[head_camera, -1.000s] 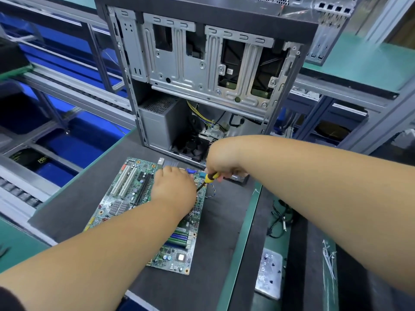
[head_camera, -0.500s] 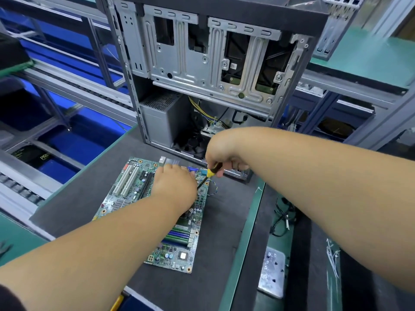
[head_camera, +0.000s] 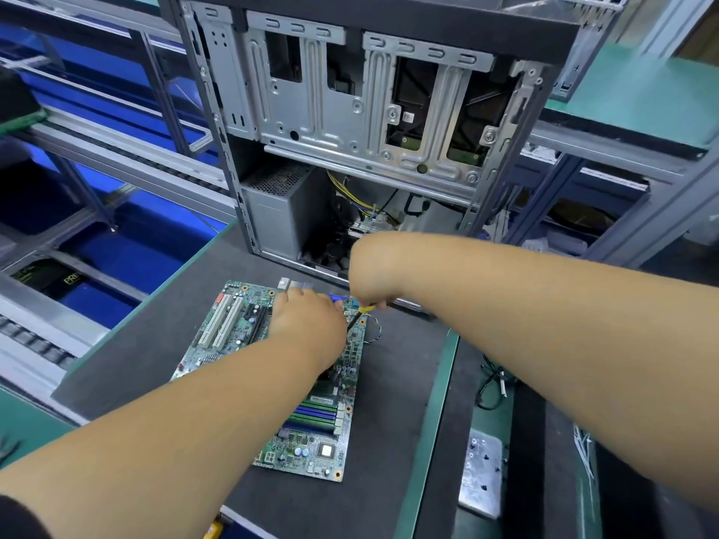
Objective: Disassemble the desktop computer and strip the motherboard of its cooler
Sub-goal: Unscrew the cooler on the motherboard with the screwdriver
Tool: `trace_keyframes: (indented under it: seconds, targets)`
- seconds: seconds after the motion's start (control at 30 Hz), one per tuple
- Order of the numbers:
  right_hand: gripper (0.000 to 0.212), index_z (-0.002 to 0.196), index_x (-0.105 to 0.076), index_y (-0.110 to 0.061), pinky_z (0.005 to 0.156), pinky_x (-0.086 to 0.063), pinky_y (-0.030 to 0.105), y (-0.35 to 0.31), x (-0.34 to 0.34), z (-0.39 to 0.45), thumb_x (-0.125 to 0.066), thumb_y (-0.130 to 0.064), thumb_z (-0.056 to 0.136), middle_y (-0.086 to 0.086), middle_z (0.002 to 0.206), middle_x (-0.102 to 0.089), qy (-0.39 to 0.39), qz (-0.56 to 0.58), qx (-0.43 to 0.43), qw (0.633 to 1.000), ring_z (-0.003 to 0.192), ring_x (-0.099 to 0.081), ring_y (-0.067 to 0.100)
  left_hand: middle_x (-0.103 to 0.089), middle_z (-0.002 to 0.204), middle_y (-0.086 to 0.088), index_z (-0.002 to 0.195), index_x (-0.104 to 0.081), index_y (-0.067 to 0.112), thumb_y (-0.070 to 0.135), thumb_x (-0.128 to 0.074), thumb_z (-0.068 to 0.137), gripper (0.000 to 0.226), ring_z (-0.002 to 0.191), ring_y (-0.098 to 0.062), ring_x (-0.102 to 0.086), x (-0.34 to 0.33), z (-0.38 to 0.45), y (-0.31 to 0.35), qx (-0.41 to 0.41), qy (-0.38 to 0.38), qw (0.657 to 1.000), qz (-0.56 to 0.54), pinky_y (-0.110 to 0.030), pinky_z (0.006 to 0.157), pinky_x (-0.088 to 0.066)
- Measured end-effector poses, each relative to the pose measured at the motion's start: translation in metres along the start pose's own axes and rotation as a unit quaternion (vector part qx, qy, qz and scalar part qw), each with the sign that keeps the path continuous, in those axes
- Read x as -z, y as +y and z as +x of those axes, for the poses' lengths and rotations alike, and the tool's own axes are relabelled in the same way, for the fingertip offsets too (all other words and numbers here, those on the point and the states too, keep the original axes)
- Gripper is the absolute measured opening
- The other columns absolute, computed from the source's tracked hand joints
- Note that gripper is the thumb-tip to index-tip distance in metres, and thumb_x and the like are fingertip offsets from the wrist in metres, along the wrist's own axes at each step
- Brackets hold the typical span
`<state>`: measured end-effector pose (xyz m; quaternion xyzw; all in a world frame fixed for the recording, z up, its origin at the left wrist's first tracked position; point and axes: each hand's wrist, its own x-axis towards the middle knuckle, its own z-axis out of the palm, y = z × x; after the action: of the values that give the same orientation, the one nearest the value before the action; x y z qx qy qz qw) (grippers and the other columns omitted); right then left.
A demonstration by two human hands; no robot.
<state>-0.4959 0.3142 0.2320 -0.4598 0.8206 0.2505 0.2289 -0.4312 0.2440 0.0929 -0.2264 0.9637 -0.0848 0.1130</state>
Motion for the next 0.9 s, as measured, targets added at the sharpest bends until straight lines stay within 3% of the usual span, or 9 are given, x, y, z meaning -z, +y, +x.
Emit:
trace_keyframes:
  seconds: [0.07,0.13,0.23,0.4,0.47,0.57,0.67,0.8,0.9]
  targets:
    - [0.032,0.074,-0.047,-0.004,0.027,-0.022,0.008,0.009,0.006,0.009,-0.040,-0.011,0.104,0.007,0.067,-0.046,-0.129,0.246,-0.086,0.957,0.030,-0.035,0.010,-0.052,0.132,-0.019,0.133,-0.047,0.002,0.030,-0.015,0.103,0.052,0.123,-0.037,-0.043,0.000,0.001,0.000,-0.005,-0.001,1.000,0.000,-0.045,0.102,-0.033]
    - [0.035,0.073,-0.045,-0.004,0.029,-0.022,0.006,0.016,0.007,0.005,-0.041,-0.017,0.105,0.007,0.065,-0.041,-0.162,0.306,-0.100,0.933,0.029,-0.031,0.011,-0.052,0.132,-0.019,0.133,-0.047,0.002,0.030,-0.015,0.103,0.052,0.124,-0.038,-0.043,0.000,0.003,-0.001,-0.003,-0.006,1.000,-0.009,-0.046,0.102,-0.033]
    - [0.028,0.073,-0.052,-0.008,0.031,-0.031,0.017,0.014,-0.003,-0.009,-0.055,-0.023,0.097,0.002,0.062,-0.044,-0.018,0.032,-0.016,0.999,0.047,-0.037,0.014,-0.050,0.134,-0.019,0.135,-0.044,0.003,0.027,-0.018,0.103,0.048,0.125,-0.038,-0.042,0.002,0.005,-0.001,-0.009,-0.019,1.000,-0.008,-0.046,0.103,-0.032]
    - [0.014,0.085,-0.063,-0.014,0.053,-0.041,0.031,0.010,-0.018,-0.018,-0.051,-0.007,0.084,0.002,0.083,-0.059,0.174,-0.283,0.128,0.934,0.068,-0.054,0.025,-0.045,0.141,-0.018,0.138,-0.042,0.006,0.030,-0.017,0.103,0.050,0.132,-0.036,-0.036,0.006,0.006,-0.002,-0.007,-0.040,0.999,-0.003,-0.044,0.107,-0.028]
    - [0.019,0.068,-0.051,-0.014,0.048,-0.033,0.027,0.006,-0.015,-0.012,-0.051,-0.011,0.087,0.000,0.067,-0.050,0.168,-0.228,0.102,0.953,0.056,-0.044,0.020,-0.043,0.143,-0.018,0.140,-0.040,0.006,0.029,-0.018,0.103,0.049,0.134,-0.036,-0.033,0.006,0.006,-0.002,-0.015,-0.045,0.999,0.007,-0.045,0.108,-0.028]
    - [0.029,0.068,-0.047,-0.008,0.042,-0.033,0.020,0.003,0.000,0.006,-0.049,-0.011,0.097,-0.002,0.062,-0.046,0.004,-0.016,0.001,1.000,0.047,-0.040,0.012,-0.040,0.144,-0.020,0.143,-0.035,0.005,0.026,-0.020,0.102,0.048,0.135,-0.042,-0.031,0.004,0.007,-0.003,-0.039,-0.044,0.998,0.026,-0.049,0.107,-0.028]
    - [0.034,0.074,-0.041,-0.002,0.030,-0.024,0.007,0.009,0.011,0.015,-0.039,-0.014,0.106,0.010,0.067,-0.046,-0.169,0.331,-0.120,0.921,0.024,-0.032,0.010,-0.040,0.144,-0.022,0.144,-0.034,0.006,0.023,-0.022,0.101,0.047,0.133,-0.044,-0.032,0.005,0.008,-0.004,-0.043,-0.051,0.997,0.028,-0.050,0.105,-0.029]
    - [0.029,0.071,-0.044,-0.010,0.029,-0.031,0.018,0.007,0.005,0.000,-0.057,-0.015,0.096,0.004,0.064,-0.042,-0.053,0.064,-0.047,0.995,0.049,-0.040,0.018,-0.043,0.140,-0.020,0.140,-0.040,0.008,0.022,-0.028,0.100,0.045,0.128,-0.041,-0.036,0.007,0.010,-0.005,-0.049,-0.057,0.997,0.023,-0.047,0.102,-0.032]
    - [0.009,0.083,-0.054,-0.013,0.049,-0.041,0.027,0.006,-0.002,-0.014,-0.053,-0.004,0.084,0.001,0.071,-0.051,0.125,-0.204,0.064,0.969,0.067,-0.051,0.025,-0.044,0.140,-0.019,0.137,-0.044,0.006,0.028,-0.023,0.102,0.046,0.129,-0.038,-0.037,0.008,0.008,-0.006,-0.040,-0.054,0.998,0.010,-0.045,0.104,-0.031]
